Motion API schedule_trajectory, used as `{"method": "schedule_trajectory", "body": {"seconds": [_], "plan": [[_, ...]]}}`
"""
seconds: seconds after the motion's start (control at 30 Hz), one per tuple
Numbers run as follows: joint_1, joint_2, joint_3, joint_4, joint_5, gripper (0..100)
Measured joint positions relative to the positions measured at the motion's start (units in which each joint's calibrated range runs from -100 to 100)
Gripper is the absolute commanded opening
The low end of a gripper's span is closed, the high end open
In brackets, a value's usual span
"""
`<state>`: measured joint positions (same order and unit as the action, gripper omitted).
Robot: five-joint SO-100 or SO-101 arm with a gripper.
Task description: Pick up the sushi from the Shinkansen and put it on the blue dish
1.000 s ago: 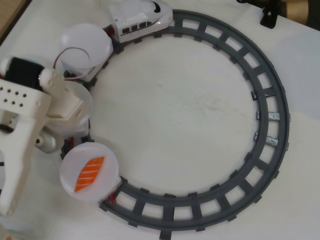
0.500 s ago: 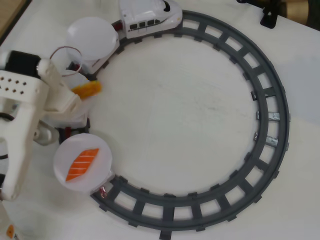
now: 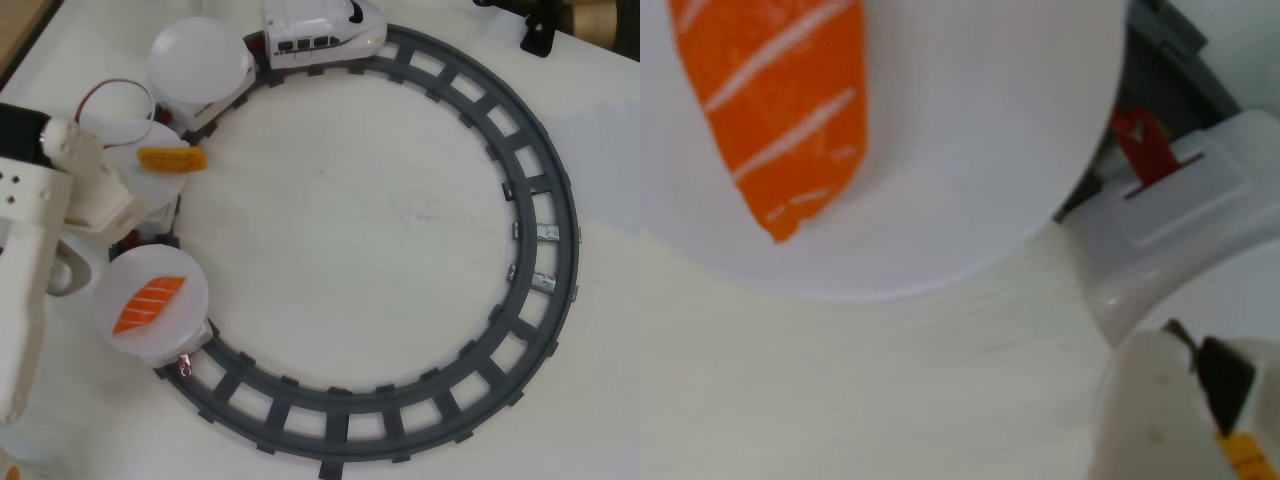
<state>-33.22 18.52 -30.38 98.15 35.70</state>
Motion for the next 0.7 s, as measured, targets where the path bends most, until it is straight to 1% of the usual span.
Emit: {"method": "schedule_trajectory", "body": {"seconds": [0.13,0.23,0.4,0.5,0.57,0.63,0.7], "plan": [[-1.0,-2.4,0.1,0.0,-3.2,3],[-3.8,-8.9,2.4,0.0,-7.0,3],[-12.5,-25.4,13.3,-0.3,-16.9,4],[-17.5,-37.5,23.7,-4.8,-23.3,4],[-19.6,-45.3,31.9,-8.7,-26.3,4],[-19.7,-51.2,40.1,-13.6,-27.2,10],[-16.8,-52.7,47.8,-18.1,-27.7,18]]}}
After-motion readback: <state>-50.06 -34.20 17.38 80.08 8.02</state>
